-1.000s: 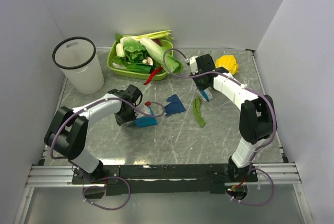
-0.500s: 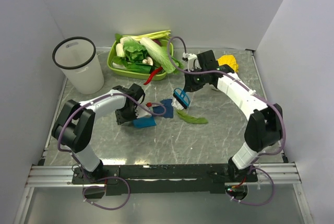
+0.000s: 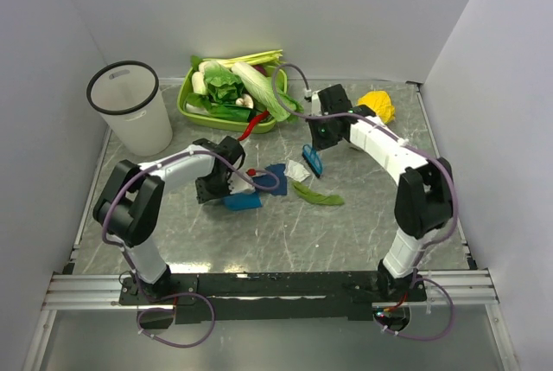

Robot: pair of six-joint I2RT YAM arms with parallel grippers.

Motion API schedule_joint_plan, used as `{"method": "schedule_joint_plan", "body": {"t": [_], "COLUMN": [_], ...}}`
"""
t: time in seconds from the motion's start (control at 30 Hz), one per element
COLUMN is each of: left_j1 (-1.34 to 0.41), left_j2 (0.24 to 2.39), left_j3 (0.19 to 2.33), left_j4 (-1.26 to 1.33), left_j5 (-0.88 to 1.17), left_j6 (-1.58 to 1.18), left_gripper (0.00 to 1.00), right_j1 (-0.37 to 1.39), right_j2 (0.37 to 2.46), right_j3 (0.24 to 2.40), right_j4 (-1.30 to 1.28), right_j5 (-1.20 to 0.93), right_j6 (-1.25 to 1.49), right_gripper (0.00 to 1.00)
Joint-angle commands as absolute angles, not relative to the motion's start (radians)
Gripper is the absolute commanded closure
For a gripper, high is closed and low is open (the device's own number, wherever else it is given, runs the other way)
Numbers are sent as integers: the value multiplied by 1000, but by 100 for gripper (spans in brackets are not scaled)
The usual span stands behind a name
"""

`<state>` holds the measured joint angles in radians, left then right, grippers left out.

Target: Sweep away the paper scraps from the table

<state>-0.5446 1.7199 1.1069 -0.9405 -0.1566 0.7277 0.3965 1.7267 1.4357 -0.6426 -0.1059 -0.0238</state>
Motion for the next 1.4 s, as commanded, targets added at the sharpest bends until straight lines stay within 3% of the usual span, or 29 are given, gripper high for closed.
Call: {"method": "schedule_joint_plan", "body": {"t": [0.0, 0.23, 0.57, 1.07, 1.37], "left_j1": [-569, -618, -617, -552, -545], "left_j2": [1769, 1835, 1806, 1651, 1577], "left_j3": [1164, 1222, 1230, 1057, 993], "left_j4": [-956, -934, -864, -684, -779], "left_j5": [-164, -141, -25, 2, -75], "left_j6": [738, 706, 640, 612, 716], "left_gripper": [99, 99, 99, 99, 99], "right_j1": [449, 540, 552, 497, 396], "right_j2": [1796, 1839, 1787, 1580, 1488], "right_j3": [1502, 1588, 1559, 1601, 1478], "right_j4": [-618, -609, -650, -768, -861], "right_j5": [-201, -466, -587, -586, -367], "right_j6": [41, 75, -18, -167, -212], "right_gripper": [100, 100, 100, 100, 100]}}
